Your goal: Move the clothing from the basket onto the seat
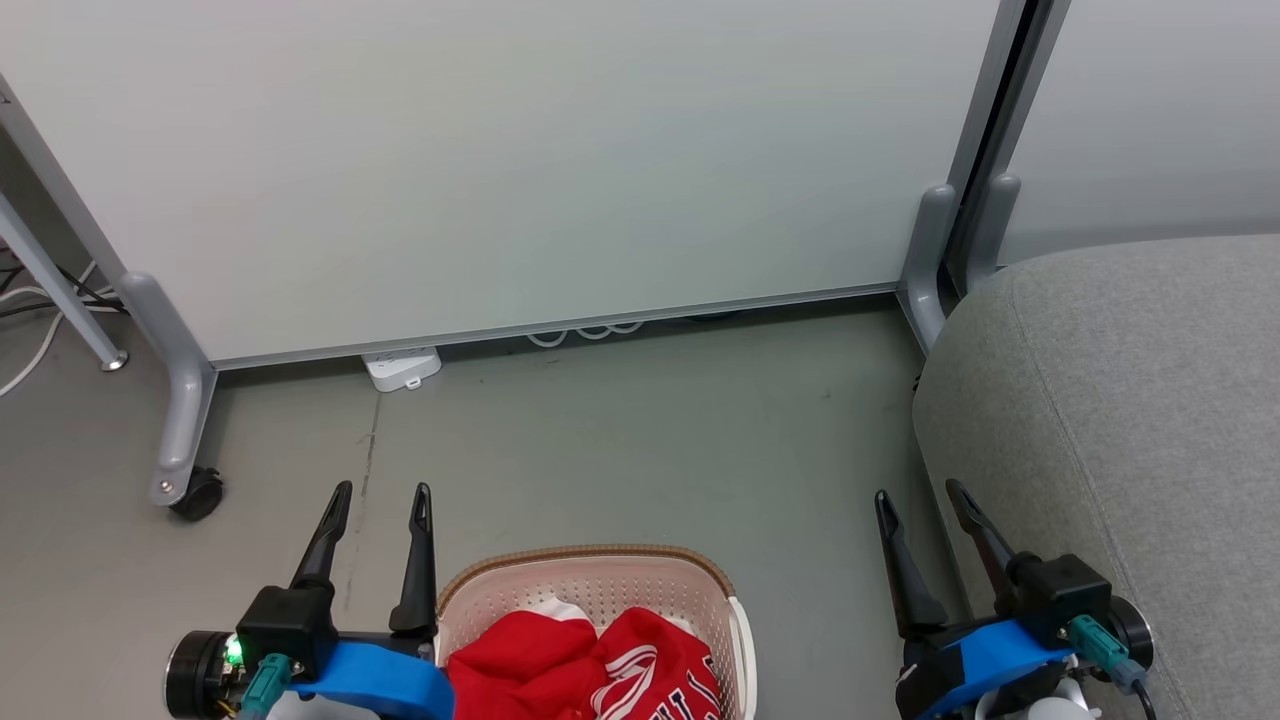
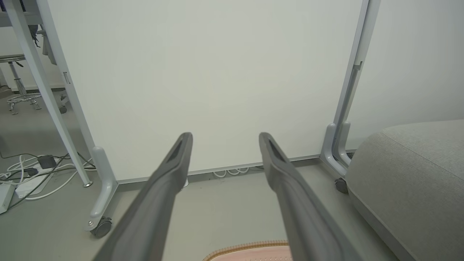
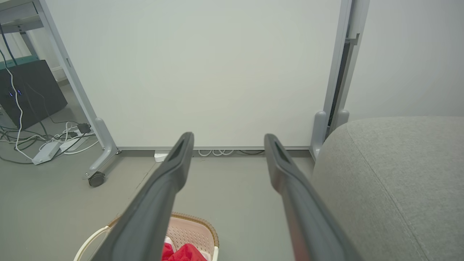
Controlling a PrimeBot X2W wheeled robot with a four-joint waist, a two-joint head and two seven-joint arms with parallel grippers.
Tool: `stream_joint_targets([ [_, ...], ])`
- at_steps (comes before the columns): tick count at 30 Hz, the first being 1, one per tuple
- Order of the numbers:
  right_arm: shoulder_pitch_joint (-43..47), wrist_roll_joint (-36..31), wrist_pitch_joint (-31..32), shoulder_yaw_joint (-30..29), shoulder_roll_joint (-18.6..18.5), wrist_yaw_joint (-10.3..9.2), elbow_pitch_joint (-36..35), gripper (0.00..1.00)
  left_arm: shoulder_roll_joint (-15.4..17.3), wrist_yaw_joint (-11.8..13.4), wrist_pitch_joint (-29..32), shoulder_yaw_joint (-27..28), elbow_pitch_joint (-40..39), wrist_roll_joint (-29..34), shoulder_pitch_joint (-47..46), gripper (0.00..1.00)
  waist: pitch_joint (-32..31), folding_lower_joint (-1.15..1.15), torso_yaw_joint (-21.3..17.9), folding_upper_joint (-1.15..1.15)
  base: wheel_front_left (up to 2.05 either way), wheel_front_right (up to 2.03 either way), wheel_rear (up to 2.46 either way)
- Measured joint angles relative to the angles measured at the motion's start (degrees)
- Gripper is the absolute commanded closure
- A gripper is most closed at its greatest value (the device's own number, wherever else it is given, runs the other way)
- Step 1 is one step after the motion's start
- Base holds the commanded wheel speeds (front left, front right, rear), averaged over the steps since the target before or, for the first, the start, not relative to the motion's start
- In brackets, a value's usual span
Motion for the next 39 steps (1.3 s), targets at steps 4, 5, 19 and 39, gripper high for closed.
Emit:
stream_joint_targets([
  [4,-0.15,0.01,0.0,0.03,0.0,0.0,0.03,0.0,0.0,-0.08,0.0,-0.12,0.45,-0.03,-0.01,0.0,0.13,0.0,-0.12,0.0,0.0,0.0,0.0],
  [5,-0.15,0.02,0.0,0.08,0.0,0.0,0.03,0.0,0.0,-0.14,0.0,-0.19,0.64,-0.03,-0.09,0.0,0.19,0.0,-0.17,0.0,0.0,0.0,0.0],
  [19,-3.71,0.4,-0.01,-0.29,-0.02,0.0,-1.8,0.0,0.05,-5.1,-0.01,-3.9,9.03,1.55,-8.68,0.0,5.5,0.0,-2.82,0.0,0.0,0.0,0.0],
  [39,-15.35,1.47,-0.14,-2.16,-0.07,0.01,-6.76,0.0,1.63,-7.72,0.0,-19.91,33.18,-1.22,-27.88,0.0,23.23,0.01,-8.07,0.0,0.0,0.0,0.0],
])
